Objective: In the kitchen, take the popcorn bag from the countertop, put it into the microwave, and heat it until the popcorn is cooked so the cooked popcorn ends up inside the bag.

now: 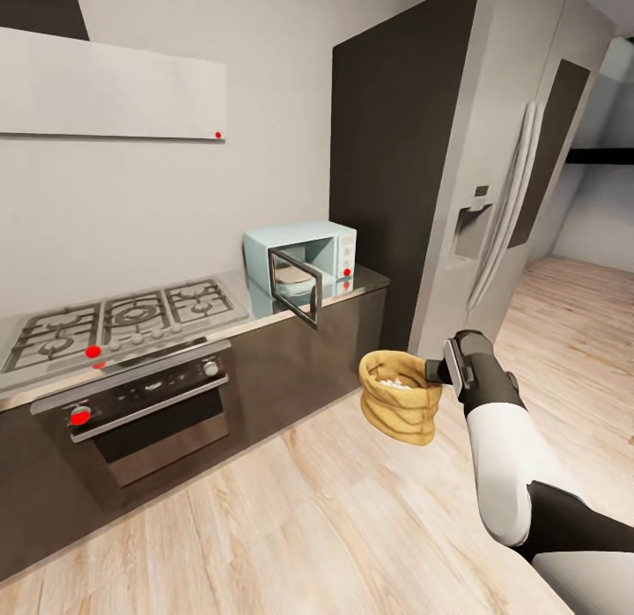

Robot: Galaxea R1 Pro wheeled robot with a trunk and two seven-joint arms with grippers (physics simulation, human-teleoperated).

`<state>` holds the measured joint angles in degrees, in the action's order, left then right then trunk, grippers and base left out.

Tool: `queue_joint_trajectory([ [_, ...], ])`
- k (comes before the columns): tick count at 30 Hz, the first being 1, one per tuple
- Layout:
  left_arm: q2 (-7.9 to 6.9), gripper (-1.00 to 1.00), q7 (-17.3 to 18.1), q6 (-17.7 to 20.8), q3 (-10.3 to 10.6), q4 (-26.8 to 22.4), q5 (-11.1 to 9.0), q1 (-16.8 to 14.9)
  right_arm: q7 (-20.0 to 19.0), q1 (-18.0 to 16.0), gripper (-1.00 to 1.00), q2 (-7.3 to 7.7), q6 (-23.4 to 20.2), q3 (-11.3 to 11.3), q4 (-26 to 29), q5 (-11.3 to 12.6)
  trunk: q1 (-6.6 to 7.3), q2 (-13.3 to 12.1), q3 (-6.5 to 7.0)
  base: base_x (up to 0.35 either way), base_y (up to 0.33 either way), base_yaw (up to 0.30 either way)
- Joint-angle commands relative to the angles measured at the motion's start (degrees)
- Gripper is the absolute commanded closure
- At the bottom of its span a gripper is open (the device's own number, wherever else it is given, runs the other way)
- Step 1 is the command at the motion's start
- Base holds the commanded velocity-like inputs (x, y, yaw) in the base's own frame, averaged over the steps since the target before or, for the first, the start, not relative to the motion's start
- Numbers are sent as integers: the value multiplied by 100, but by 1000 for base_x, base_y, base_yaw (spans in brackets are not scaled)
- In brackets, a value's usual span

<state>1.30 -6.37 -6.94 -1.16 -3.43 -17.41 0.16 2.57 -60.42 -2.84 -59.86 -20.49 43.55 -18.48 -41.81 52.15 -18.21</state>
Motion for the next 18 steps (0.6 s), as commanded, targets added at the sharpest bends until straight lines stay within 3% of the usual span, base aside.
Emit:
queue_joint_trajectory([
  [1,2,-100,-14,-9,-8,-9,-17,2,19,-5,100,-7,-14,-21,5,22,-1,5,-6,0,0,0],
  [18,11,-100,-7,-1,15,8,5,2,7,-5,100,-10,-14,-16,5,-17,-1,5,-6,23,-15,0],
])
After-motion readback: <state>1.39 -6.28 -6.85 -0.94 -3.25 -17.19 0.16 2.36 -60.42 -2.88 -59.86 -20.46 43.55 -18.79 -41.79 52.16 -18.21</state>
